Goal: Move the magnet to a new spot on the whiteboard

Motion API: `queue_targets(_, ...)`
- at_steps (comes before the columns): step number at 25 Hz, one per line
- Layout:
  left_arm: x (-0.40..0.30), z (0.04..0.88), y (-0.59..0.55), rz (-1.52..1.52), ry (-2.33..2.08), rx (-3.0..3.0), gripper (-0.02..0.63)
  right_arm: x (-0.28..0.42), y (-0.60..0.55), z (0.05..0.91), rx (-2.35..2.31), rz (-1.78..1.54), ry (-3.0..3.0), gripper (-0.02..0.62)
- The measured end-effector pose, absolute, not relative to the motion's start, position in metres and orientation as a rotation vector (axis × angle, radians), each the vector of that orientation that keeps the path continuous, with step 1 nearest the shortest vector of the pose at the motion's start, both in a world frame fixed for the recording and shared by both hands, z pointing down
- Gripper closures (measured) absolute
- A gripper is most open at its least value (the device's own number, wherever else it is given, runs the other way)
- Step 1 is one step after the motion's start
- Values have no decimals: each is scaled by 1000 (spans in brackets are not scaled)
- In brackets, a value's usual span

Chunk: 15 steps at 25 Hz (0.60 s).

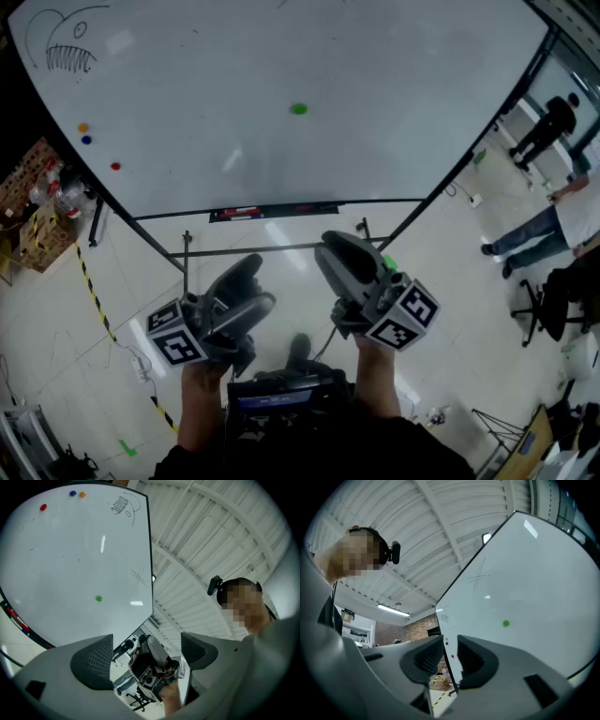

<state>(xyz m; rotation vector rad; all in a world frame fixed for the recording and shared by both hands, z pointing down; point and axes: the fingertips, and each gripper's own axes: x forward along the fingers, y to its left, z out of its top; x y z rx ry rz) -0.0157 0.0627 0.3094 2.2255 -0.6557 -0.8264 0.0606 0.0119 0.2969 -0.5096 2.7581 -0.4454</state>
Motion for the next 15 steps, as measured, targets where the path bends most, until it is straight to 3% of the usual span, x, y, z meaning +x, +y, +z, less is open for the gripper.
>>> queue_targets(15, -3, 313, -19, -815, -794, 2247, 163, 74, -75, 313, -467, -463, 2783, 499)
